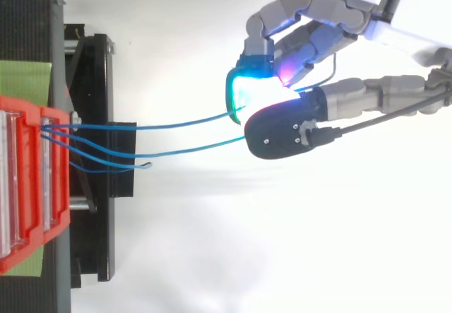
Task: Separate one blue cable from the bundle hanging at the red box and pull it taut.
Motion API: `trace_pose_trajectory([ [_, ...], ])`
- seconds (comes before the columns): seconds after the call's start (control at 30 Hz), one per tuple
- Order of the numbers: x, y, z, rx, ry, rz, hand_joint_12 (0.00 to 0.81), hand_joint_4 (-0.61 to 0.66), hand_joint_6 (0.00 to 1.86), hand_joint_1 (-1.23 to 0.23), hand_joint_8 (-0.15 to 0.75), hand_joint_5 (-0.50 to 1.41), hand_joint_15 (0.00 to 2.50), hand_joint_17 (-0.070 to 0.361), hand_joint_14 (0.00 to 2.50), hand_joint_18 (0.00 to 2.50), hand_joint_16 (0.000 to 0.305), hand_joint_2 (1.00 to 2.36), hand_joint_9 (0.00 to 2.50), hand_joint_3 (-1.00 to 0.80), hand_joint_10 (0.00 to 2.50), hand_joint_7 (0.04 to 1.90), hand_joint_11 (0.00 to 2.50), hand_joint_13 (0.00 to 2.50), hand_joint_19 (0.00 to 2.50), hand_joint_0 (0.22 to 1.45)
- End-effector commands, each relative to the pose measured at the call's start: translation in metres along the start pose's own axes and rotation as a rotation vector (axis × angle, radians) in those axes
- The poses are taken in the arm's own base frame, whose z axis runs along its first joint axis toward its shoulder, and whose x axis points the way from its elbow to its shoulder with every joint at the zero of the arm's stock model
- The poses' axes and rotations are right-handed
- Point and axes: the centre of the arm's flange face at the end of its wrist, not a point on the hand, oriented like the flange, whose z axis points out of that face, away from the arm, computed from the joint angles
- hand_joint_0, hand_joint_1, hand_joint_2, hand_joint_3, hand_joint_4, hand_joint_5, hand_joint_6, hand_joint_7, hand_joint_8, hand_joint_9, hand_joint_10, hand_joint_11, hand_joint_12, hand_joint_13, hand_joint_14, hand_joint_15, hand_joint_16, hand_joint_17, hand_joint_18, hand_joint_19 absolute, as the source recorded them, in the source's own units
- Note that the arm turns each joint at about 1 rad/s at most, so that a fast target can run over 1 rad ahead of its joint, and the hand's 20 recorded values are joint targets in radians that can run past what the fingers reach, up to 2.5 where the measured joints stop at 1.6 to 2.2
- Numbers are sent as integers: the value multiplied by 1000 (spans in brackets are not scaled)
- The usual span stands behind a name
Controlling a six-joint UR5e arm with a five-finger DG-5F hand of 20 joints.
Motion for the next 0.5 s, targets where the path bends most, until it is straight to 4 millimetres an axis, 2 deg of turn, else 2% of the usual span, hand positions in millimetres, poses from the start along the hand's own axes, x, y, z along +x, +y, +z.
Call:
trace_pose_trajectory([
  [0.0, 0, -1, 0, 1, 0, -1, 388, 112, 874, -507, 290, -205, 532, 122, 20, 449, 54, 1000, 961, -500, 27, 1128, 1148, 605, 489, 575],
  [0.47, 0, -1, 0, 1, -2, -1, 393, 118, 870, -496, 293, -206, 540, 125, 20, 441, 55, 1000, 965, -500, 26, 1117, 1147, 606, 497, 561],
])
